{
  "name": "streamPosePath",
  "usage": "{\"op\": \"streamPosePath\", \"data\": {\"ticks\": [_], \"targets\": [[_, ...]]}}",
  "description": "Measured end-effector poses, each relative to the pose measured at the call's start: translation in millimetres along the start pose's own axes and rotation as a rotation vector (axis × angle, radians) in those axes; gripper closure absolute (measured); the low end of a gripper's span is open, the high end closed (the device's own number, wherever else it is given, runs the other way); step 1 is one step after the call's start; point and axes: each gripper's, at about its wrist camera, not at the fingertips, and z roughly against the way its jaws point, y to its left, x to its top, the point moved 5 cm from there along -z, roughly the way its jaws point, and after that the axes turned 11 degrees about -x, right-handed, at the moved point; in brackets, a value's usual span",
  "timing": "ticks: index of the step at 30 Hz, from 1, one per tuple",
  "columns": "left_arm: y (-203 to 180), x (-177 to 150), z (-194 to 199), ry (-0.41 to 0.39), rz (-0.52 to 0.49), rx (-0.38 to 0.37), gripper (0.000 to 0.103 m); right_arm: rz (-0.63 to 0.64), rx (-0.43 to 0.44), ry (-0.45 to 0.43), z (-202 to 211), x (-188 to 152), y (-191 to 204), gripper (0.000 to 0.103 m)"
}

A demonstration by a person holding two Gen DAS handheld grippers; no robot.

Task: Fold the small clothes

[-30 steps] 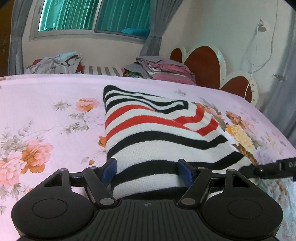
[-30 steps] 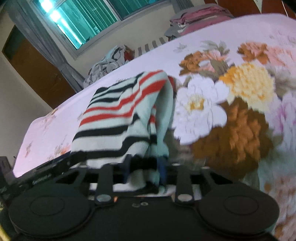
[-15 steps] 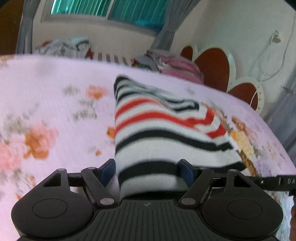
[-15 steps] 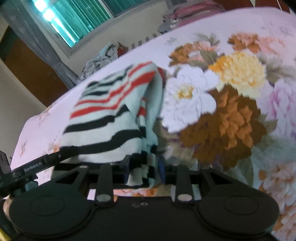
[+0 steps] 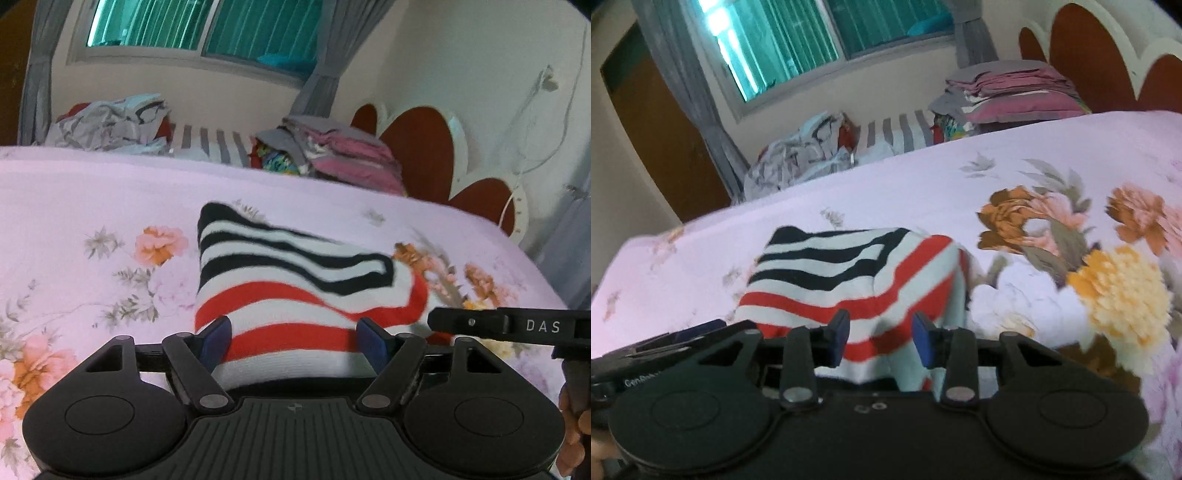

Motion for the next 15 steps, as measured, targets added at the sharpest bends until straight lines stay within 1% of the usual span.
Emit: {"op": "streamPosePath", "data": {"ticks": [2, 3, 4, 5, 6, 9, 10, 12, 14, 15], "targets": [[8, -7, -7, 0.019, 0.01, 0.03, 0.03, 0.054, -0.037, 0.006, -12, -3, 4, 0.069], [14, -10, -9, 0.024, 0.022, 0.029, 0.03, 0.084, -0.063, 0.018, -20, -6, 4, 0.072], [17, -13, -11, 0.025, 0.036, 0.023, 0.029, 0.104, -0.086, 0.029, -27, -9, 3, 0.077], [21, -15, -12, 0.027, 0.052, 0.012, 0.029, 0.107, -0.096, 0.032, -34, -13, -2, 0.078], [23, -15, -13, 0.031, 0.06, 0.011, 0.026, 0.089, -0.083, 0.029, -37, -14, -6, 0.078], [24, -11, -14, 0.046, 0.088, 0.014, 0.025, 0.075, -0.066, 0.035, -33, -10, -8, 0.077], [22, -7, -11, 0.035, 0.091, 0.019, 0.025, 0.069, -0.057, 0.026, -28, -7, -6, 0.076], [17, 4, -7, -0.007, 0.087, 0.007, 0.025, 0.041, -0.026, -0.009, -19, 4, -6, 0.073], [16, 16, -9, -0.03, 0.087, -0.004, 0.025, 0.034, -0.027, -0.036, -20, 17, -5, 0.072], [16, 21, -13, -0.029, 0.089, -0.008, 0.025, 0.034, -0.031, -0.039, -24, 24, -4, 0.071]]}}
